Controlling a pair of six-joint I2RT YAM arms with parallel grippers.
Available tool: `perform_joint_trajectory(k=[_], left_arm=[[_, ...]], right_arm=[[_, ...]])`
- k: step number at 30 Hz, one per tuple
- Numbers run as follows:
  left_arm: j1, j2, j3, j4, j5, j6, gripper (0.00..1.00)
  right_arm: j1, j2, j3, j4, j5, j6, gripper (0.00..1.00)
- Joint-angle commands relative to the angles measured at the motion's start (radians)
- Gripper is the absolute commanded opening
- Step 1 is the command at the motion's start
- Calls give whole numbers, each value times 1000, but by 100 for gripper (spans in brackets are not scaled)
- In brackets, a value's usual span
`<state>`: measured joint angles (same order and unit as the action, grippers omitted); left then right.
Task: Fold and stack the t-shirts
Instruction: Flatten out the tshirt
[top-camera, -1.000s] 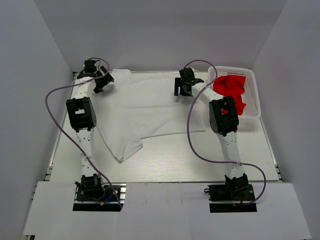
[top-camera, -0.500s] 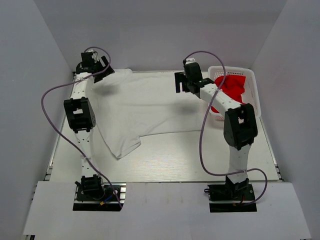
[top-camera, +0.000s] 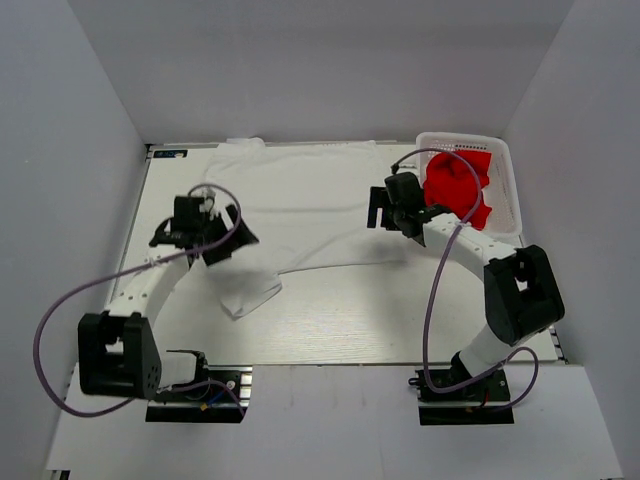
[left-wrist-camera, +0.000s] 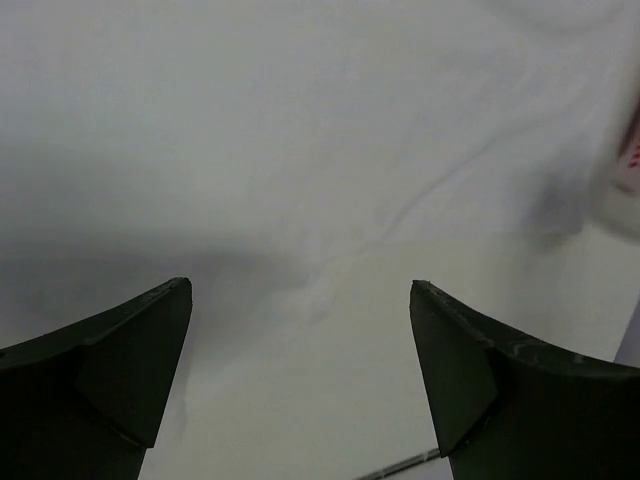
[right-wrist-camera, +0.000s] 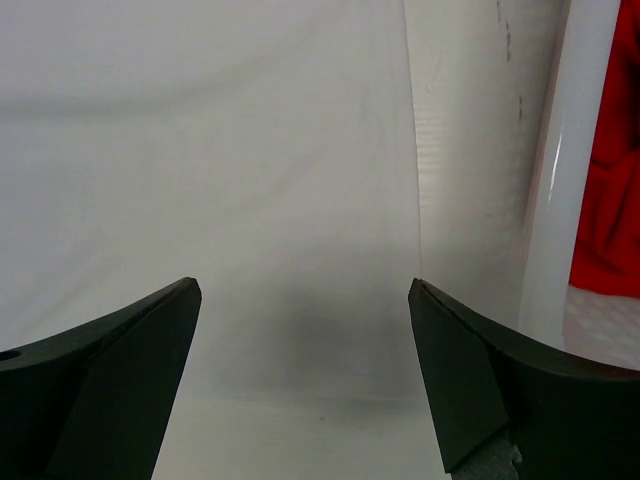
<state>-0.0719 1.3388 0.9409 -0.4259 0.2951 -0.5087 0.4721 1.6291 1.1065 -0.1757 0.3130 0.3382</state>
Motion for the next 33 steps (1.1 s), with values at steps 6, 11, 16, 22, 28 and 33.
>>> perform_joint_trajectory(k=[6, 11, 16, 22, 28, 33], left_arm=[[-31, -387, -329, -270, -140, -243, 98], [-52, -388, -382, -352, -200, -310, 86], [-52, -356, -444, -358, -226, -383, 76], [-52, -346, -476, -305, -249, -404, 58], [-52, -264, -458, -295, -326, -404, 47], [-52, -196, -449, -241, -295, -375, 47]], right_arm=[[5, -135, -105, 160, -28, 71, 90], [5, -136, -122, 136, 6, 74, 90], [-1, -153, -155, 128, 20, 105, 90], [2, -152, -165, 125, 23, 120, 90], [0, -156, -177, 73, 40, 131, 90], [2, -186, -209, 18, 54, 140, 90]])
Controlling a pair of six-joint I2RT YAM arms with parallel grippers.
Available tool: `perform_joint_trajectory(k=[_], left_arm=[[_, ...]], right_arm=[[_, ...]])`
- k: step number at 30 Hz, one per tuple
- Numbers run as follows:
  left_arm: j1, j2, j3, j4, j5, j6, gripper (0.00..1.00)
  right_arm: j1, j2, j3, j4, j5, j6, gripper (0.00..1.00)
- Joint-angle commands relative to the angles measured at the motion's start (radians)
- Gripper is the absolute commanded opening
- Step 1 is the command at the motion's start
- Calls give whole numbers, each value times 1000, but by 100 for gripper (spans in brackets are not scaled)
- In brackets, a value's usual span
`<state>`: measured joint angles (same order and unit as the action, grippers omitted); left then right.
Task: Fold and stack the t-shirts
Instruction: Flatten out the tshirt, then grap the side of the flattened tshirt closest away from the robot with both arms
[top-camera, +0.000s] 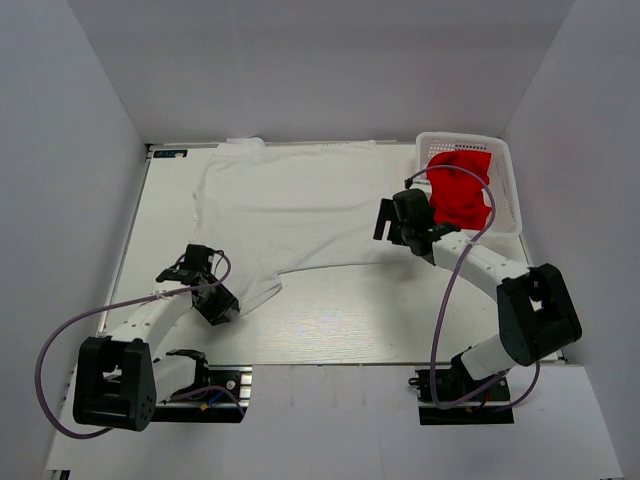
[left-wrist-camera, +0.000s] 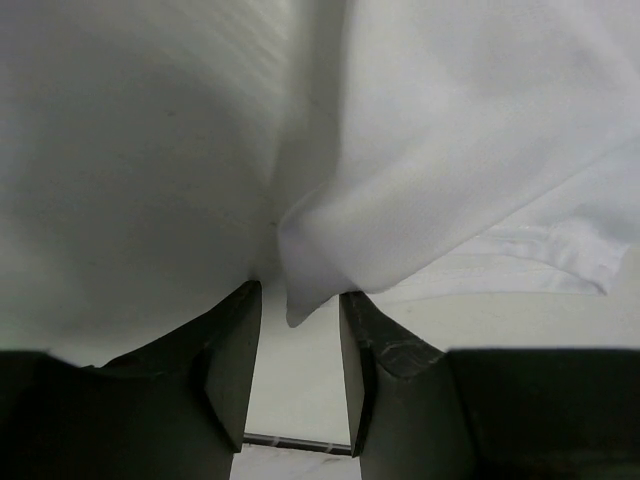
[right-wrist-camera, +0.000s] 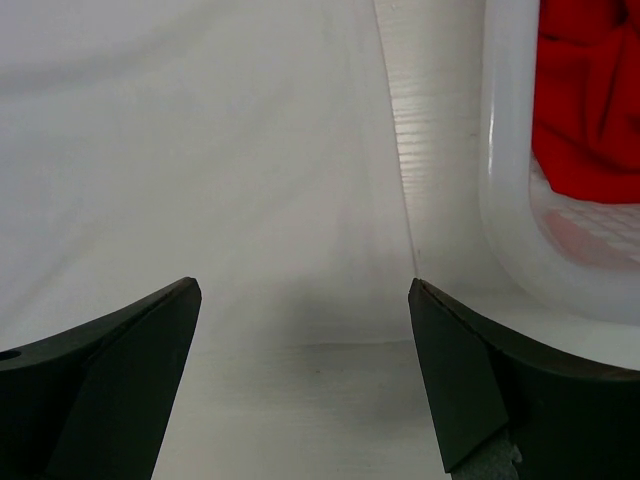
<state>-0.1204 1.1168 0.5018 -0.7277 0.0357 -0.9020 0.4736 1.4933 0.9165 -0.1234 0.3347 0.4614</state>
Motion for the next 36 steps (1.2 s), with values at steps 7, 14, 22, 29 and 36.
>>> perform_joint_trajectory(k=[7, 14, 22, 29, 36], left_arm=[[-4, -58, 40, 14, -13, 57, 56], [-4, -149, 49, -21, -68, 43, 63], [-4, -52, -5, 36, -43, 43, 58], [-4, -38, -77, 56, -11, 20, 13], [-4, -90, -39, 45, -34, 20, 0]], right_arm=[[-3, -84, -64, -65, 33, 16, 90], [-1, -67, -62, -65, 24, 16, 90], [-3, -38, -44, -81, 38, 11, 90], [-4, -19, -36, -139, 73, 55, 90], [-18, -48, -84, -183, 118, 82, 90]])
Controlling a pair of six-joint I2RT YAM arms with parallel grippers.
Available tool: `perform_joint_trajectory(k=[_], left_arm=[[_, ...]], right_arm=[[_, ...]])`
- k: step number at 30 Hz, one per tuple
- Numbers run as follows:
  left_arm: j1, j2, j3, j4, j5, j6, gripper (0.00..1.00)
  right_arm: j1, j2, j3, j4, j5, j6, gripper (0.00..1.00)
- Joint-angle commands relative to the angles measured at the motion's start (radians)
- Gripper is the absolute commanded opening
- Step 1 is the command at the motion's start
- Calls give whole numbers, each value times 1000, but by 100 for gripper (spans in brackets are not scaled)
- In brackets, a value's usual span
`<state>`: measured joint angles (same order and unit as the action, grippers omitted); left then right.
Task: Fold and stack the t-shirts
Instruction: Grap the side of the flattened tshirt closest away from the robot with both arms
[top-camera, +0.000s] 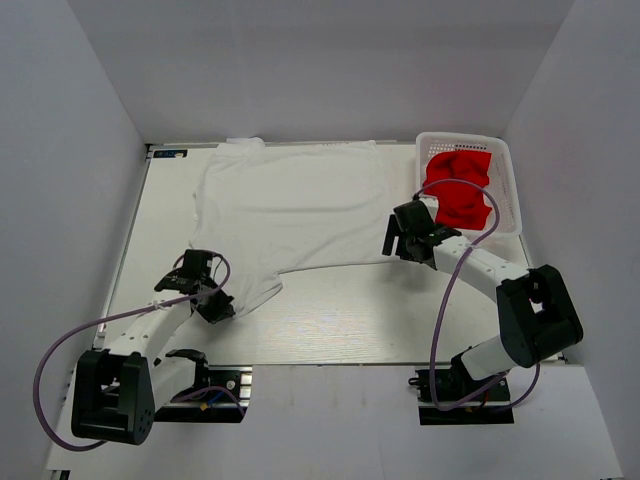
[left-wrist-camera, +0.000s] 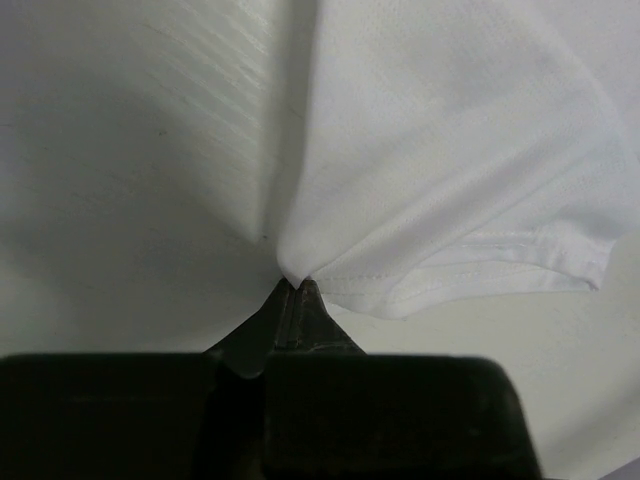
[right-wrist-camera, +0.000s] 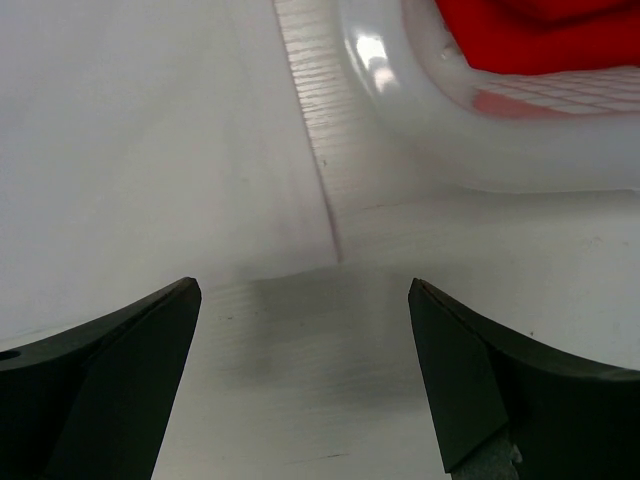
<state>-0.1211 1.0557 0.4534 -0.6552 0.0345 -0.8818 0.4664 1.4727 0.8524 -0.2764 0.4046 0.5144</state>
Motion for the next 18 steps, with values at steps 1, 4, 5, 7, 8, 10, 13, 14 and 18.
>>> perform_joint_trajectory(k=[1, 4, 5, 7, 8, 10, 13, 14, 18], left_arm=[[-3, -29, 10, -38, -45, 0, 0], [-3, -39, 36, -38, -45, 9, 0], [-3, -39, 47, -47, -45, 9, 0], [-3, -39, 56, -47, -45, 18, 0], [-3, -39, 56, -47, -45, 18, 0], [-3, -11, 67, -47, -45, 18, 0], [-3, 23, 77, -66, -45, 18, 0], [-3, 38, 77, -66, -45, 18, 0], [-3, 38, 77, -78, -36, 18, 0]], right_arm=[[-12, -22, -22, -30, 40, 35, 90], [-21, -2, -33, -6, 39, 52, 87], [-23, 9, -33, 2, 39, 62, 87], [-29, 30, -14, 28, 33, 101, 84], [-31, 44, -13, 39, 24, 119, 84], [-34, 61, -10, 65, -4, 137, 81], [-38, 96, -16, 101, -21, 171, 74], [-41, 121, -15, 111, -24, 173, 71], [-49, 161, -16, 112, -52, 185, 51]])
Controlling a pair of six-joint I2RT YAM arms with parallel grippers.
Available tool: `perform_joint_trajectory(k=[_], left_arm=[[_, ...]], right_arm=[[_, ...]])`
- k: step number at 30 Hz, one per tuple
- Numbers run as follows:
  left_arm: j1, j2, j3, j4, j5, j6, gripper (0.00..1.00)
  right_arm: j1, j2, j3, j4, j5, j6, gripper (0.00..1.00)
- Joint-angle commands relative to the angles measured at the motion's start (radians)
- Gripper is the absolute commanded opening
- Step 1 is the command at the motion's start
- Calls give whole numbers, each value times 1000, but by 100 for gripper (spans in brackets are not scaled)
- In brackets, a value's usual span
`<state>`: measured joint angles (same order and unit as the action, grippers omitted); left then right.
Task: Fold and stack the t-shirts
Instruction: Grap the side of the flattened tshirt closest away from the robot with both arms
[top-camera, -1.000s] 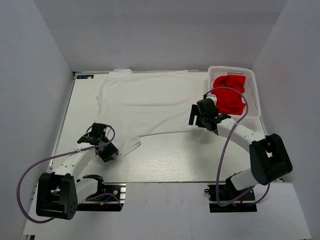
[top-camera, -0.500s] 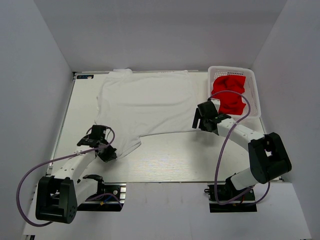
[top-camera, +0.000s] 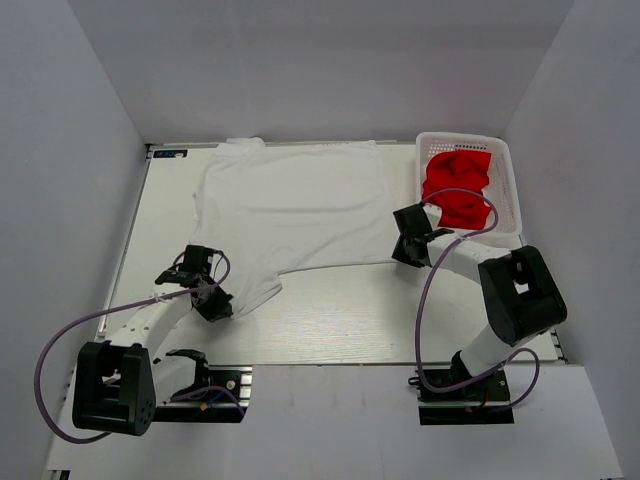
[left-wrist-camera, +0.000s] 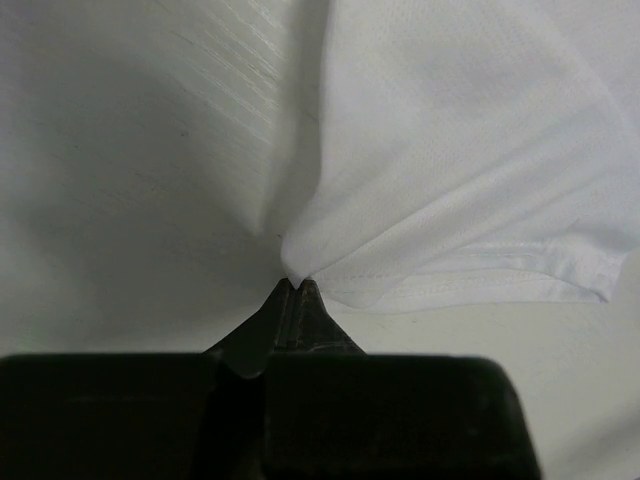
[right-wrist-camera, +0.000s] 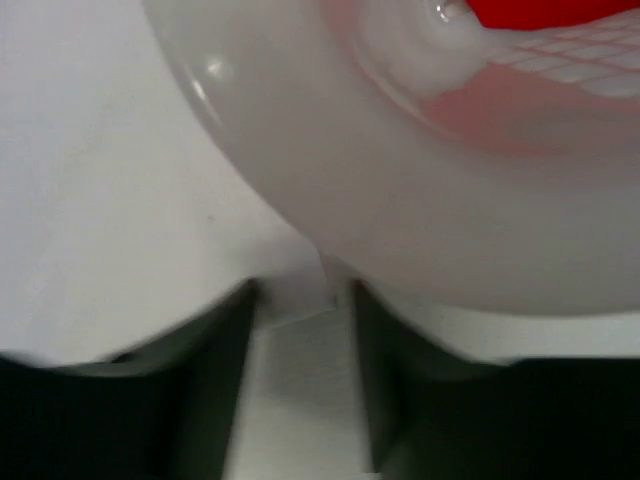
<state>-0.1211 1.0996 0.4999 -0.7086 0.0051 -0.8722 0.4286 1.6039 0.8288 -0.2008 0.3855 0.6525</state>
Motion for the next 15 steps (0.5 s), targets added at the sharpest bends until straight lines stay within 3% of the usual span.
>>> perform_joint_trajectory(k=[1, 3, 4, 5, 15], left_arm=[[-3, -6, 31, -25, -7, 9, 0], [-3, -6, 31, -25, 7, 9, 0], [-3, -6, 31, -35, 7, 9, 0], [-3, 5, 31, -54, 7, 0, 0], [-3, -9, 84, -89, 58, 10, 0]], right_arm=[[-13, 31, 3, 31, -36, 48, 34], [-13, 15, -17, 34, -56, 42, 17], [-14, -5, -26, 41, -62, 39, 3], [-13, -12, -55, 37, -71, 36, 0], [-2, -140, -112, -11, -109, -25, 0]])
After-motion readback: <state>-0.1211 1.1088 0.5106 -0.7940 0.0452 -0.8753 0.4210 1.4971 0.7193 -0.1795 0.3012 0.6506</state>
